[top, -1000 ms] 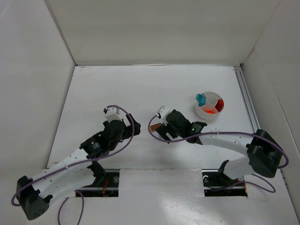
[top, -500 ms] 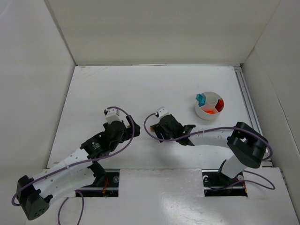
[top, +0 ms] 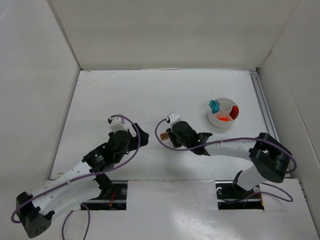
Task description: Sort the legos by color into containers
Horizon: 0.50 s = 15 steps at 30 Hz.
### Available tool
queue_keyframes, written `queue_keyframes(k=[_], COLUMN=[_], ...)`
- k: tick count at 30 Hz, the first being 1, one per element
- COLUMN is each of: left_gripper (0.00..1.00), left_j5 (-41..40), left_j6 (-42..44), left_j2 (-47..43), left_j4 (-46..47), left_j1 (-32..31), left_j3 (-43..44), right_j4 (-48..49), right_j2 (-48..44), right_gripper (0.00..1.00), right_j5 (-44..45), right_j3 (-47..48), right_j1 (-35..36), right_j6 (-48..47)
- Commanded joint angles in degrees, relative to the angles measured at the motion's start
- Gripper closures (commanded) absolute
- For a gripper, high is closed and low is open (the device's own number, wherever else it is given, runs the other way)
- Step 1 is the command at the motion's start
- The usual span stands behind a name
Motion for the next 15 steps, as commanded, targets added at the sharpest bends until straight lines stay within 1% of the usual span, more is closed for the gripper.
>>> queue_keyframes(k=[1, 2, 4, 5, 6, 7, 8, 9, 10, 11, 12, 13, 15], left_gripper=[0.0, 0.0, 0.0, 0.0, 0.0, 0.0, 0.0, 0.0, 0.0, 0.0, 0.0, 0.0, 0.0], left_j5=[1.27, 1.89, 1.89, 1.89, 1.89, 2.76, 4.51, 5.92, 7.59, 9.09, 12.41, 14.44, 17.96], left_j6=[1.32, 2.01, 2.8, 2.81, 3.59, 4.47, 5.26, 7.27, 8.34, 8.96, 9.75, 11.67, 13.0], left_j2=[0.95, 1.74, 3.41, 5.51, 6.57, 7.71, 10.25, 11.67, 12.99, 15.78, 17.12, 18.17, 20.98], left_j4=[3.19, 3.2, 3.81, 4.6, 5.47, 6.09, 6.71, 7.67, 7.68, 8.29, 9.16, 9.7, 10.32], left_j1=[0.11, 0.11, 0.64, 0.64, 0.64, 1.6, 2.48, 5.1, 6.86, 8.79, 10.9, 14.75, 17.68], left_j3=[-0.56, -0.04, 0.85, 1.81, 2.95, 3.57, 4.18, 4.97, 6.72, 7.69, 8.66, 10.5, 12.53], right_j4=[3.16, 3.16, 3.16, 3.16, 3.16, 2.29, 0.71, -0.7, -2.36, -3.68, -4.57, -6.75, -8.44], right_j2=[-8.57, -10.24, -15.25, -16.57, -17.72, -19.56, -20.19, -20.71, -20.72, -20.72, -20.72, -20.72, -18.53], right_gripper=[0.87, 0.87, 0.88, 0.88, 0.88, 0.88, 0.88, 0.88, 0.88, 0.88, 0.88, 0.88, 0.88], right_j5=[2.23, 1.45, 0.48, -2.14, -3.91, -6.01, -8.03, -10.75, -13.22, -15.07, -18.13, -19.47, -20.18], right_j3=[-0.34, -0.34, -0.34, -0.34, 0.35, 1.75, 2.9, 3.78, 5.7, 6.85, 7.91, 9.22, 13.35], right_j1=[-1.12, -2.17, -5.94, -7.7, -11.72, -14.11, -16.57, -18.94, -24.1, -26.5, -28.61, -32.38, -35.56], right_j6=[-5.1, -6.76, -15.01, -19.04, -23.17, -30.96, -33.47, -35.59, -40.74, -42.36, -44.46, -46.92, -51.85])
